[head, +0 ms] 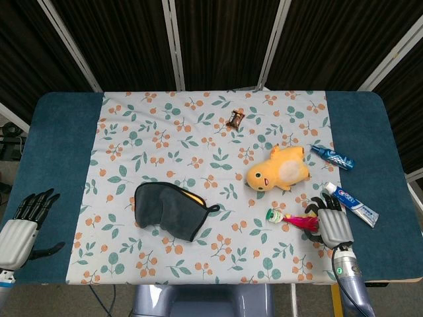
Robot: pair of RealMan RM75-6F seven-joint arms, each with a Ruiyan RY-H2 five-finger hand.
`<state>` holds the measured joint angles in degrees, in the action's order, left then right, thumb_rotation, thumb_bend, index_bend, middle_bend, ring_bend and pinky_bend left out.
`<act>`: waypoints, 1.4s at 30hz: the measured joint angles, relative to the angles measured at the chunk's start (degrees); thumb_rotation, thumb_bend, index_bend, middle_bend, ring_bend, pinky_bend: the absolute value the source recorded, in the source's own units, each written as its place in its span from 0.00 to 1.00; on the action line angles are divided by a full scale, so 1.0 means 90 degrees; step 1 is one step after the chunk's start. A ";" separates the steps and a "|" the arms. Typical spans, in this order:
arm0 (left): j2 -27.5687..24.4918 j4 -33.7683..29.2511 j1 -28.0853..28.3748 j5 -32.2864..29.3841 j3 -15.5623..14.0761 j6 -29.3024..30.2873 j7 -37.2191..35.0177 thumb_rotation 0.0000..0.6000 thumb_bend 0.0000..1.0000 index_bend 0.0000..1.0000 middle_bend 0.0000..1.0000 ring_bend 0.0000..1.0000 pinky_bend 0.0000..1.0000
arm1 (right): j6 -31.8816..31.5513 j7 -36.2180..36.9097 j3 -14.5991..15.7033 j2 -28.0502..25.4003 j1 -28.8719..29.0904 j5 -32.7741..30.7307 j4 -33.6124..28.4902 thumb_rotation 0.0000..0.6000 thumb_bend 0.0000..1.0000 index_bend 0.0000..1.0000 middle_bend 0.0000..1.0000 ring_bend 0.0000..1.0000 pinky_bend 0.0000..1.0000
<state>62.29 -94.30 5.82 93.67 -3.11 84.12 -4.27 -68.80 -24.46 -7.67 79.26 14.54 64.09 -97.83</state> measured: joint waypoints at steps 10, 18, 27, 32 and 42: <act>-0.0004 -0.0009 0.0005 -0.0025 0.0000 -0.0032 -0.0006 1.00 0.17 0.00 0.00 0.00 0.00 | 0.0076 -0.0064 -0.0062 0.0290 0.0117 -0.0414 0.0502 1.00 0.21 0.42 0.17 0.00 0.00; -0.0005 -0.0017 0.0003 -0.0022 -0.0003 -0.0031 0.0000 0.99 0.17 0.00 0.00 0.00 0.00 | 0.0087 -0.0039 -0.0047 0.0444 0.0160 -0.0550 0.0821 1.00 0.24 0.47 0.21 0.00 0.00; -0.0005 -0.0022 0.0002 -0.0027 -0.0002 -0.0034 -0.0004 1.00 0.17 0.00 0.00 0.00 0.00 | 0.0051 0.0008 0.0022 0.0526 0.0162 -0.0529 0.0957 1.00 0.31 0.51 0.24 0.00 0.00; -0.0008 -0.0024 0.0005 -0.0031 -0.0002 -0.0043 -0.0011 0.99 0.17 0.00 0.00 0.00 0.00 | 0.0064 0.0046 0.0034 0.0571 0.0170 -0.0556 0.1035 1.00 0.33 0.52 0.24 0.00 0.00; -0.0007 -0.0025 0.0004 -0.0033 -0.0007 -0.0050 -0.0011 0.99 0.17 0.00 0.00 0.00 0.00 | 0.0077 0.0073 0.0026 0.0630 0.0191 -0.0631 0.1196 1.00 0.33 0.51 0.24 0.00 0.00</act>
<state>62.22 -94.53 5.85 93.37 -3.17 83.66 -4.37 -68.10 -23.80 -7.44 84.94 16.26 58.41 -87.06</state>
